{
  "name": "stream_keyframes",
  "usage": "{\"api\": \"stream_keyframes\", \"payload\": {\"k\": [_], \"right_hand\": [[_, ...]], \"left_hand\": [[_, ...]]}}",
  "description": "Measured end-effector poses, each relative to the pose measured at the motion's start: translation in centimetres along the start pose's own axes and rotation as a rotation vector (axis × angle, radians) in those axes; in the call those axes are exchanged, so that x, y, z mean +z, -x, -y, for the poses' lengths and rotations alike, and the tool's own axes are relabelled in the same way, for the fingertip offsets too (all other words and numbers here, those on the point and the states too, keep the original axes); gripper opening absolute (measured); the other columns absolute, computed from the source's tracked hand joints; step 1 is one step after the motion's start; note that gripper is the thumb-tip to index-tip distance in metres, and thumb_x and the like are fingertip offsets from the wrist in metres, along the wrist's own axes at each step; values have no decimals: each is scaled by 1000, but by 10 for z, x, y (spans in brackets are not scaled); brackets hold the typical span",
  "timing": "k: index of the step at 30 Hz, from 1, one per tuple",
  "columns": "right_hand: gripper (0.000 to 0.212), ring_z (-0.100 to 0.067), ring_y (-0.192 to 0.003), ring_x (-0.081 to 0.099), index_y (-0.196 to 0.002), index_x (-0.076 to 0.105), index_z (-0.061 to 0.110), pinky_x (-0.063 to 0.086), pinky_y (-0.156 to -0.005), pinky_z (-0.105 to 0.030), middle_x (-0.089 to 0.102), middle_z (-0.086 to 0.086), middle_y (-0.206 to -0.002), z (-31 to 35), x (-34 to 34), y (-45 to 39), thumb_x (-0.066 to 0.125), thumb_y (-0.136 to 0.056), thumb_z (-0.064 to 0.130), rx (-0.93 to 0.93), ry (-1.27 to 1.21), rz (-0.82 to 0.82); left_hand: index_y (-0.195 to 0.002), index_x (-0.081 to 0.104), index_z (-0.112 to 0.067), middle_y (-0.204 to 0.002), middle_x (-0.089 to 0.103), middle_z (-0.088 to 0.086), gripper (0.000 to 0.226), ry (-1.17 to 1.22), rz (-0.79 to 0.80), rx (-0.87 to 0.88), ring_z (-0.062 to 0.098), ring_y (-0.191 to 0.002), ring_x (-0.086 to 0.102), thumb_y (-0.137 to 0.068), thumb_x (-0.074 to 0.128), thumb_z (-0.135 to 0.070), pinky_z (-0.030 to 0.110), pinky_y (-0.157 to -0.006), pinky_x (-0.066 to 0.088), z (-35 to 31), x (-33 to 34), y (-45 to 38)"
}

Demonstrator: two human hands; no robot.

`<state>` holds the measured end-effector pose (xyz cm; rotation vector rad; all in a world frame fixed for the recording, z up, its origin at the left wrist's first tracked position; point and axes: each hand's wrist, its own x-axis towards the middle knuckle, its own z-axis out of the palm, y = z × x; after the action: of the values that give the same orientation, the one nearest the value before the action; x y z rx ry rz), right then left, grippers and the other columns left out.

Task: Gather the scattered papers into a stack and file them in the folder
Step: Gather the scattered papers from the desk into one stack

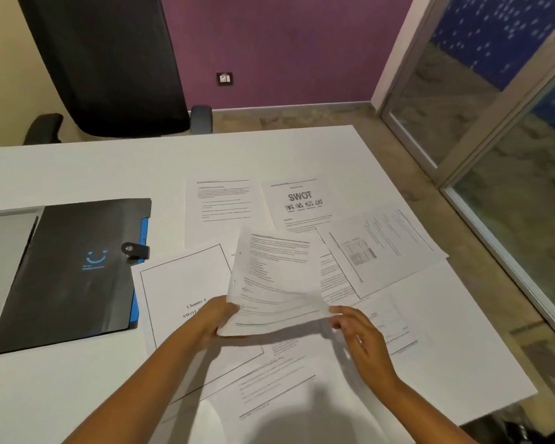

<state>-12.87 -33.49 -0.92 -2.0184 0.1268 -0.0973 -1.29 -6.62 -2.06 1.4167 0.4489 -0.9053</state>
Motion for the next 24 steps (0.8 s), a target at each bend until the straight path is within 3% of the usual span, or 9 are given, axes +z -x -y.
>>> {"api": "stream_keyframes", "payload": {"k": [2, 4, 7, 9, 12, 16, 20, 22, 24], "right_hand": [[15, -3, -103, 60, -88, 62, 30, 45, -82, -9, 56, 13, -115, -14, -7, -14, 53, -94, 19, 62, 96, -10], [7, -14, -101, 60, -94, 56, 23, 43, -76, -8, 51, 6, -113, -29, -14, -33, 61, -89, 21, 148, 276, -31], [49, -25, -126, 47, -129, 46, 10, 45, -97, -28, 42, -8, -141, -51, -26, -66, 65, -87, 25, 290, 502, 26], [73, -27, -144, 22, -146, 24, 9, 28, -114, -37, 17, -10, -157, -58, -32, -82, 62, -89, 32, 381, 614, 124], [77, -27, -147, 7, -150, 8, 13, 20, -118, -39, 5, -10, -159, -68, -38, -102, 51, -93, 41, 462, 726, 203], [56, -27, -144, 20, -147, 22, 13, 31, -112, -38, 18, -11, -157, -73, -30, -110, 42, -98, 30, 469, 796, 181], [25, -36, -103, 52, -116, 45, 5, 47, -80, -46, 47, -19, -121, -70, -23, -107, 41, -91, 7, 446, 743, 53], [18, -30, -89, 53, -106, 47, 9, 47, -76, -45, 55, -17, -111, -68, -26, -106, 35, -94, 14, 423, 742, 31], [26, -21, -88, 54, -109, 52, 18, 47, -83, -38, 63, -6, -112, -61, -32, -103, 33, -97, 32, 352, 695, 42]], "left_hand": [[-121, 54, -1, -122, 61, 20, 33, -88, -85, 50, 35, -107, 61, -90, 44, 1, 47, -94, 49, -1, 1, 0], [-113, 56, -10, -122, 60, 16, 27, -86, -112, 94, 33, -108, 59, -90, 46, 1, 45, -98, 46, 0, 7, 4], [-109, 57, -17, -119, 62, 12, 24, -70, -111, 117, 29, -107, 60, -91, 47, -4, 44, -98, 46, 10, 16, 8], [-114, 56, -15, -120, 62, 12, 26, -97, -127, 99, 30, -108, 60, -91, 48, -6, 45, -99, 45, 18, 20, 9], [-123, 52, -8, -120, 62, 14, 33, -105, -202, 49, 32, -107, 60, -90, 49, -5, 48, -99, 46, 28, 23, 7], [-118, 52, -3, -115, 61, 15, 28, -101, -308, 17, 32, -104, 58, -91, 49, -7, 42, -94, 47, 30, 24, 0], [-106, 54, -8, -103, 63, 12, 18, -52, -290, -4, 30, -93, 61, -91, 46, -2, 38, -84, 49, 31, 30, -4], [-99, 57, -9, -94, 66, 9, 15, -18, -281, -9, 25, -84, 64, -90, 48, -1, 34, -70, 52, 30, 32, -5], [-91, 59, -10, -87, 68, 4, 13, 25, -279, -9, 18, -74, 67, -90, 49, -2, 28, -57, 52, 31, 33, -5]]}}
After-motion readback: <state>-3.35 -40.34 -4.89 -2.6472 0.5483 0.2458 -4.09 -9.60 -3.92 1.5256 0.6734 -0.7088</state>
